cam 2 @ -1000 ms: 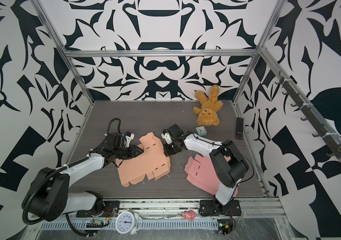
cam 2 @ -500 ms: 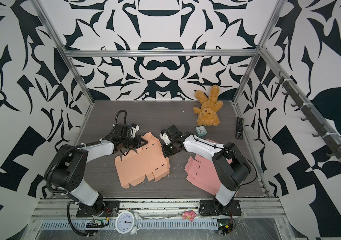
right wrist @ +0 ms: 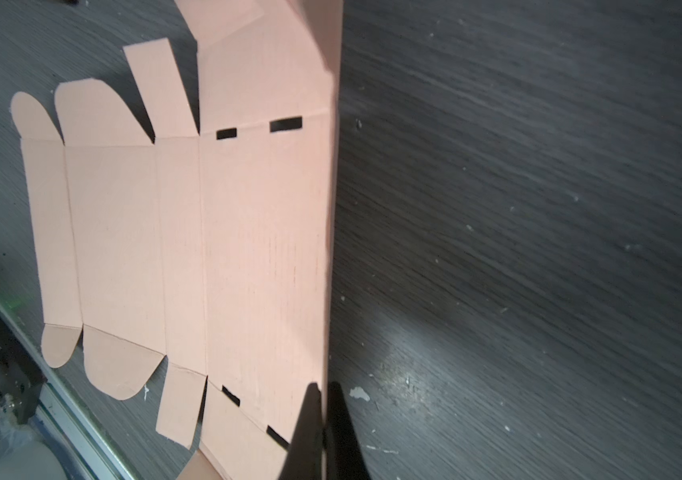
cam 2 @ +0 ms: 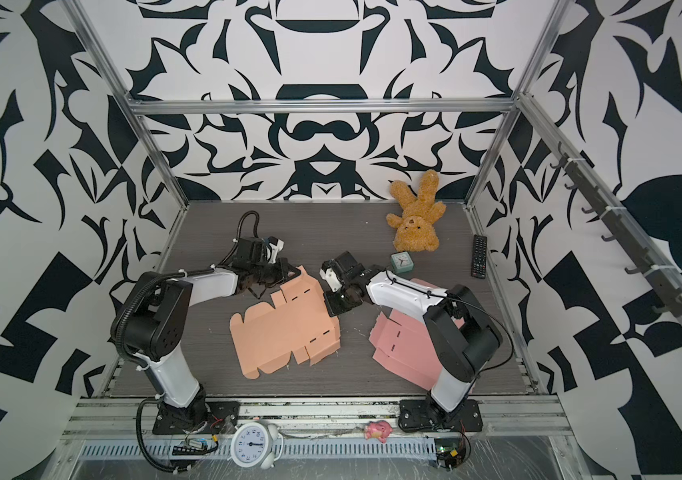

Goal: Fold the paper box

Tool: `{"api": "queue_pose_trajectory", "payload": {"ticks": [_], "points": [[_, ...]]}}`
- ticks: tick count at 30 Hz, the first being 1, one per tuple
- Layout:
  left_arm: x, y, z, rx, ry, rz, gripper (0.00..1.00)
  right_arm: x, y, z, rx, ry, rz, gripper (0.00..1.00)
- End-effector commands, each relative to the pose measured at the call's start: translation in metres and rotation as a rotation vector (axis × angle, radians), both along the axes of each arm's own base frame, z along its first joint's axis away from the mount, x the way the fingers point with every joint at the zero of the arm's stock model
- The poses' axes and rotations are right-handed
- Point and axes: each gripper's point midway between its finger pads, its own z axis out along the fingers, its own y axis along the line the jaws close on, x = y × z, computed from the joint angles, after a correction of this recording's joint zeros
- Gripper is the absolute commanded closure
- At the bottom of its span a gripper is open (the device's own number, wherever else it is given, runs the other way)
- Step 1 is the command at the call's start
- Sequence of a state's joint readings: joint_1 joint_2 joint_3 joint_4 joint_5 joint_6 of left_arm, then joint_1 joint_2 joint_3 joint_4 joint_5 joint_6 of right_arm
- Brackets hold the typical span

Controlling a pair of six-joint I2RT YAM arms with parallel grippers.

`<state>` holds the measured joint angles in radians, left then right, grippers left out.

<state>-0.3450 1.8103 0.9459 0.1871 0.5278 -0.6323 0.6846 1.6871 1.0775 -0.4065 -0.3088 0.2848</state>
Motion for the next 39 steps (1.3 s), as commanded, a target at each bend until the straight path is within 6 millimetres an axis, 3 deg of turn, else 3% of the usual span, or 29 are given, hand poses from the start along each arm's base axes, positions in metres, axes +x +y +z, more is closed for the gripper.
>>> {"api": "queue_pose_trajectory", "payload": {"ticks": [1, 20, 39], "points": [[0.01, -0.003, 0.002, -0.004, -0.026, -0.012, 1.0, 0.001, 0.002, 0.017, 0.022, -0.048, 0.009, 0.98], [-0.017, -0.019, 0.022, -0.073, -0.068, -0.145, 1.0, 0.003, 0.005, 0.016, 0.008, -0.048, 0.011, 0.98], [-0.047, -0.018, 0.03, -0.085, -0.057, -0.209, 1.0, 0.005, 0.005, 0.02, -0.002, -0.062, 0.011, 0.98]]}}
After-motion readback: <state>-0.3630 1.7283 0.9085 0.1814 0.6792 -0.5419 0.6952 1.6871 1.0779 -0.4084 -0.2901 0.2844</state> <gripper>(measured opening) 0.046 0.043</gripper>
